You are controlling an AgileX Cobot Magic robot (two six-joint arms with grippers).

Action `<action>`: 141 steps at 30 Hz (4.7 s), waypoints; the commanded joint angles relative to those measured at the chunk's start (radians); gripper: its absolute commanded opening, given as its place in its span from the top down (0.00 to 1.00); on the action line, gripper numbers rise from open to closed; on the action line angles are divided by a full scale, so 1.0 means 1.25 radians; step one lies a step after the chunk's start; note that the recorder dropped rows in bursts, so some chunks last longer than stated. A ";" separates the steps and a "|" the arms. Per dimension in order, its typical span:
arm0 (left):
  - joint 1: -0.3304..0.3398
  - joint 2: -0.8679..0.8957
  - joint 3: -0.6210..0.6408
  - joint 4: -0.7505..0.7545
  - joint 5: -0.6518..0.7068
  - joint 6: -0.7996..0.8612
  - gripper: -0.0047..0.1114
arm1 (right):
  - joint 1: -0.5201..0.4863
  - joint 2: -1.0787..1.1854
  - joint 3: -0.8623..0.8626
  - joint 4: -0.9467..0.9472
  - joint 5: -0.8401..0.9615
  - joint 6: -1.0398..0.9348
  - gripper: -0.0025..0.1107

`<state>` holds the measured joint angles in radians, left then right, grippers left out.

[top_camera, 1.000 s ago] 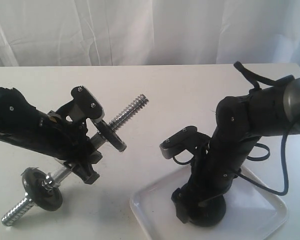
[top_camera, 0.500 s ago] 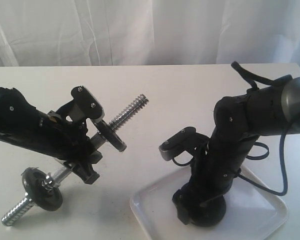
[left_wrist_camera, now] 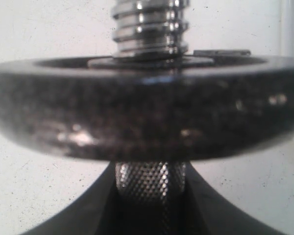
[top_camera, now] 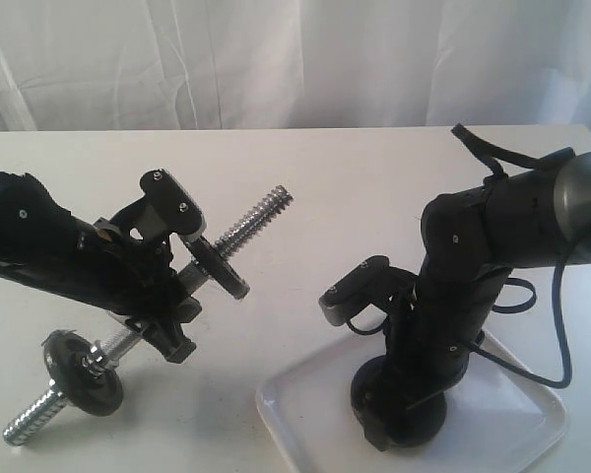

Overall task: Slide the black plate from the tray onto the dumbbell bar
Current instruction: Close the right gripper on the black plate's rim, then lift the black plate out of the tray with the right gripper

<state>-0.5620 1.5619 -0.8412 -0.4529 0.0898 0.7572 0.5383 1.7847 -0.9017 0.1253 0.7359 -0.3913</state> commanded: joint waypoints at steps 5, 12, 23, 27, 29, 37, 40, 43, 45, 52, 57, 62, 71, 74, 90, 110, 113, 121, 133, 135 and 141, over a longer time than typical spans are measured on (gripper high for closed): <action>0.001 -0.045 -0.020 -0.031 -0.077 0.001 0.96 | 0.001 0.022 0.013 0.029 0.010 0.011 0.05; 0.001 -0.045 -0.020 -0.031 -0.077 0.001 0.96 | 0.001 0.022 0.013 0.033 -0.005 0.011 0.05; 0.001 -0.045 -0.020 -0.031 -0.077 0.001 0.96 | 0.001 0.027 0.013 0.063 -0.033 0.011 0.05; 0.001 -0.045 -0.020 -0.031 -0.077 0.001 0.96 | 0.001 0.027 0.013 0.102 -0.033 0.002 0.05; 0.001 -0.045 -0.020 -0.031 -0.077 -0.001 0.96 | 0.001 0.027 0.013 0.102 -0.033 0.002 0.05; 0.001 -0.045 -0.020 -0.031 -0.077 -0.001 0.96 | 0.001 0.027 0.013 0.099 -0.027 0.002 0.05; 0.001 -0.045 -0.020 -0.031 -0.077 -0.001 0.96 | 0.001 0.027 0.013 0.094 -0.027 0.002 0.05; 0.001 -0.045 -0.020 -0.031 -0.077 -0.001 0.96 | 0.001 0.027 0.013 0.089 -0.027 -0.003 0.05; 0.001 -0.045 -0.020 -0.031 -0.077 -0.001 0.96 | 0.001 0.027 0.013 0.087 -0.027 -0.003 0.05; 0.001 -0.045 -0.020 -0.031 -0.079 0.000 0.96 | 0.001 0.027 0.013 0.084 -0.027 -0.003 0.05; 0.001 -0.045 -0.020 -0.031 -0.080 0.000 0.96 | 0.001 0.027 0.013 0.084 -0.027 -0.003 0.05; 0.001 -0.045 -0.020 -0.031 -0.080 0.000 0.96 | 0.001 0.035 0.013 0.079 -0.024 -0.003 0.05; 0.001 -0.045 -0.020 -0.031 -0.080 0.000 0.96 | 0.001 0.067 0.013 0.079 -0.015 -0.003 0.05; 0.001 -0.045 -0.020 -0.031 -0.080 0.000 0.96 | 0.001 0.067 0.013 0.079 -0.015 0.001 0.06; 0.001 -0.045 -0.020 -0.031 -0.079 -0.001 0.96 | 0.001 0.067 0.002 0.084 0.063 0.145 0.98; 0.001 -0.045 -0.020 -0.031 -0.057 0.000 0.96 | -0.011 -0.017 -0.016 0.152 0.115 0.128 0.98; 0.001 -0.045 -0.020 -0.031 -0.053 0.000 0.96 | -0.034 -0.046 -0.016 0.154 0.132 0.119 0.98; 0.001 -0.045 -0.020 -0.031 -0.052 0.002 0.96 | -0.135 -0.125 -0.017 0.242 0.162 0.035 0.98; 0.001 -0.045 -0.020 -0.031 -0.032 0.002 0.96 | -0.274 -0.161 -0.046 0.562 0.309 -0.195 0.98; 0.001 -0.045 -0.020 -0.031 -0.027 0.004 0.96 | -0.292 -0.161 -0.051 0.605 0.331 -0.218 0.98; 0.001 -0.045 -0.020 -0.029 -0.015 0.003 0.96 | -0.346 -0.161 -0.054 0.699 0.388 -0.277 0.98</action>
<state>-0.5620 1.5619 -0.8412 -0.4503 0.1315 0.7643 0.1403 1.6007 -0.9560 0.9002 1.1646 -0.6908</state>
